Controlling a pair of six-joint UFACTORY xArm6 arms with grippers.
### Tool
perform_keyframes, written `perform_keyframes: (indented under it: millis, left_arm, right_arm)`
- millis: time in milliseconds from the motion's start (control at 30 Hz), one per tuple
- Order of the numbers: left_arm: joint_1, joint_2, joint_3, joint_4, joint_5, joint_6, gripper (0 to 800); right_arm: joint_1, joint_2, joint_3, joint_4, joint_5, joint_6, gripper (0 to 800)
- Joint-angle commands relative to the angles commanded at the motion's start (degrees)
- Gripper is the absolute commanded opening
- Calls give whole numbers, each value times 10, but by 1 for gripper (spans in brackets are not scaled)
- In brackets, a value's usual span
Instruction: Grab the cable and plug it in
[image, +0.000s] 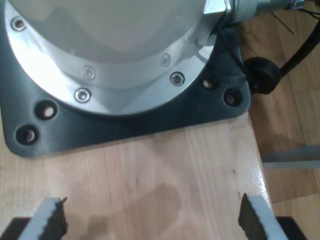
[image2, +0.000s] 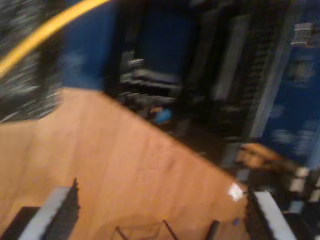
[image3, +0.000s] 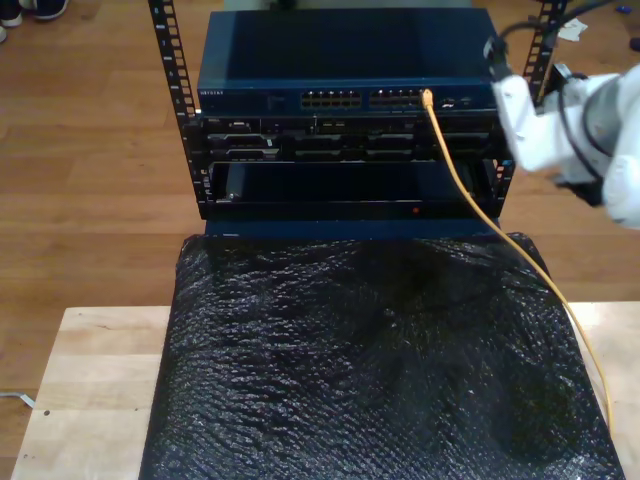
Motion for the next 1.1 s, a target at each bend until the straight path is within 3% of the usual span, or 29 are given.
perform_keyframes:
  millis: [267,600,1100]
  left_arm:
    - [0,-1,0,0,0,0,800]
    - [0,-1,0,0,-1,0,800]
    - [0,0,0,0,-1,0,800]
  right_arm:
    - [-99,-25,-26,3,179,-91,799]
    - [-212,-36,-33,1,316,-171,799]
    - [-375,-53,-32,-2,381,-219,799]
